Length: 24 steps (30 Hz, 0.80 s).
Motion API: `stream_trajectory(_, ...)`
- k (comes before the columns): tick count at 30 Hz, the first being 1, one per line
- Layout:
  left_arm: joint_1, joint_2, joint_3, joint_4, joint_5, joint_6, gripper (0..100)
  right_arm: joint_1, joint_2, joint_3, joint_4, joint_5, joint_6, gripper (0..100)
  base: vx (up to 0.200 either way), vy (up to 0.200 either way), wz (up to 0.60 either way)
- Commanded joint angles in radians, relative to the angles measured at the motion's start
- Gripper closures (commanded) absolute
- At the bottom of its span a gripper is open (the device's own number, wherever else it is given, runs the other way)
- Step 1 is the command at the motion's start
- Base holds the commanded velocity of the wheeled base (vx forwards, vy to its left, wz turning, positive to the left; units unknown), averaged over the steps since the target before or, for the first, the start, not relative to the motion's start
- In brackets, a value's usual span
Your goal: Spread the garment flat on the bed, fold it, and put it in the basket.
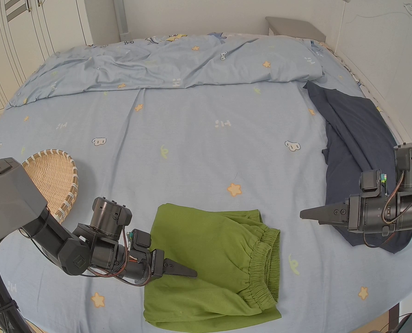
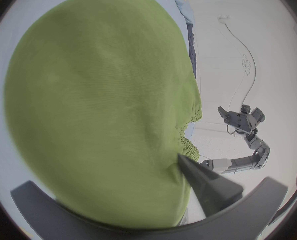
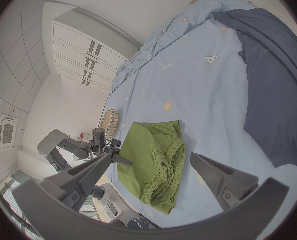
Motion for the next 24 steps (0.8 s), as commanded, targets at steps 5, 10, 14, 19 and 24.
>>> stream_trajectory(5,0.049,-0.149,0.011,0.004,-0.012,-0.061,100,-0.001,0.01,-0.003,-0.002,-0.001,0.0,0,0.0,0.0,0.0)
stream_trajectory(10,0.117,-0.195,0.002,0.03,-0.014,-0.061,100,-0.001,0.01,-0.005,-0.002,-0.001,0.001,0,0.0,0.0,0.0)
stream_trajectory(14,0.132,-0.236,-0.001,0.053,-0.014,-0.057,100,-0.001,0.01,-0.009,0.004,-0.001,0.001,0,0.0,0.0,0.0)
stream_trajectory(19,0.132,-0.273,-0.022,0.102,-0.014,-0.054,100,0.001,0.009,-0.009,0.006,-0.001,0.001,0,0.0,0.0,0.0)
stream_trajectory(24,0.135,-0.315,-0.09,0.261,-0.012,-0.025,100,0.001,0.004,-0.009,0.006,-0.001,0.001,0,0.0,0.08,0.0)
